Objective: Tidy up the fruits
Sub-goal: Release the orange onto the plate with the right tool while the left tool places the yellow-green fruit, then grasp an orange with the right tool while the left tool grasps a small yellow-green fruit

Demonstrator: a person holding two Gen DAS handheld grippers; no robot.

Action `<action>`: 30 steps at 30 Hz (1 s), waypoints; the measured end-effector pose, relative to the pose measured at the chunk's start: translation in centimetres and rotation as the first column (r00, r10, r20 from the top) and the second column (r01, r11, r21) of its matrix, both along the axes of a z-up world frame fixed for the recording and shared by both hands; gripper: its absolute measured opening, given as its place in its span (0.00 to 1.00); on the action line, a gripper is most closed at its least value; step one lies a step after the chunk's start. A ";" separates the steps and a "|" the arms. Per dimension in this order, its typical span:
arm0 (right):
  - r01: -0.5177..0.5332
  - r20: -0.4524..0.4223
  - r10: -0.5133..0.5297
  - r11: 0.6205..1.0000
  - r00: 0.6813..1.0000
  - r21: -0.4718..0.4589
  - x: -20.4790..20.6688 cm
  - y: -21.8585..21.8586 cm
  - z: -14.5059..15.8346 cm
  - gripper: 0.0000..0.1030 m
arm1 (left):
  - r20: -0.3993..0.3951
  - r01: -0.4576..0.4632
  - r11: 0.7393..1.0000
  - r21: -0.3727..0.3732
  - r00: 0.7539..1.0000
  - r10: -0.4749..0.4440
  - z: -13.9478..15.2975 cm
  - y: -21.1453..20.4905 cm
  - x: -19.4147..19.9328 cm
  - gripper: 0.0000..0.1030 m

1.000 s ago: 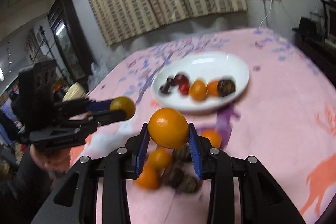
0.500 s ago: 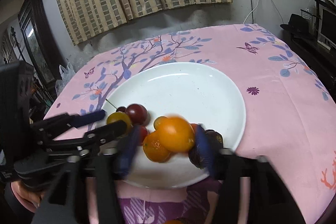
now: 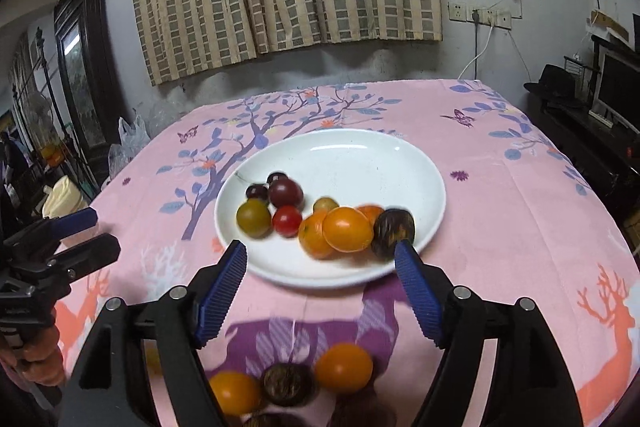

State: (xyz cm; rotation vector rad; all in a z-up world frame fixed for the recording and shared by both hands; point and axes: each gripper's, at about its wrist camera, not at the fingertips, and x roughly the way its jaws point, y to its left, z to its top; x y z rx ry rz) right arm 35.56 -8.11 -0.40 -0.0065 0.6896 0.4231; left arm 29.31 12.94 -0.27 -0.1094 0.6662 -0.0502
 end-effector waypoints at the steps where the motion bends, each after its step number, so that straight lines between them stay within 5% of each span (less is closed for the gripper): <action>1: 0.007 0.001 -0.007 1.000 1.000 -0.003 -1.0 -0.1 -0.3 0.75 | -0.010 -0.011 1.000 -0.007 1.000 0.011 -0.7 0.4 -0.9 0.95; 6: -0.009 0.009 0.010 1.000 1.000 -0.018 -5.7 -0.8 -1.8 0.75 | -0.061 -0.067 0.998 0.001 0.996 0.067 -2.7 1.8 -3.0 0.95; 11: -0.054 0.009 0.053 0.998 0.999 0.037 -10.4 -0.9 -1.8 0.75 | -0.062 -0.087 0.994 -0.069 0.995 0.083 -2.6 3.1 -4.2 0.95; 14: -0.104 -0.008 0.104 0.994 0.995 0.040 -12.3 0.2 -1.9 0.75 | -0.052 -0.106 0.994 -0.034 0.993 0.104 -2.5 2.9 -4.7 0.95; 30: -0.218 -0.110 0.199 0.954 0.974 -0.207 -12.3 6.2 -3.6 0.57 | -0.043 -0.102 0.993 -0.056 0.994 0.100 -2.0 3.4 -5.6 0.95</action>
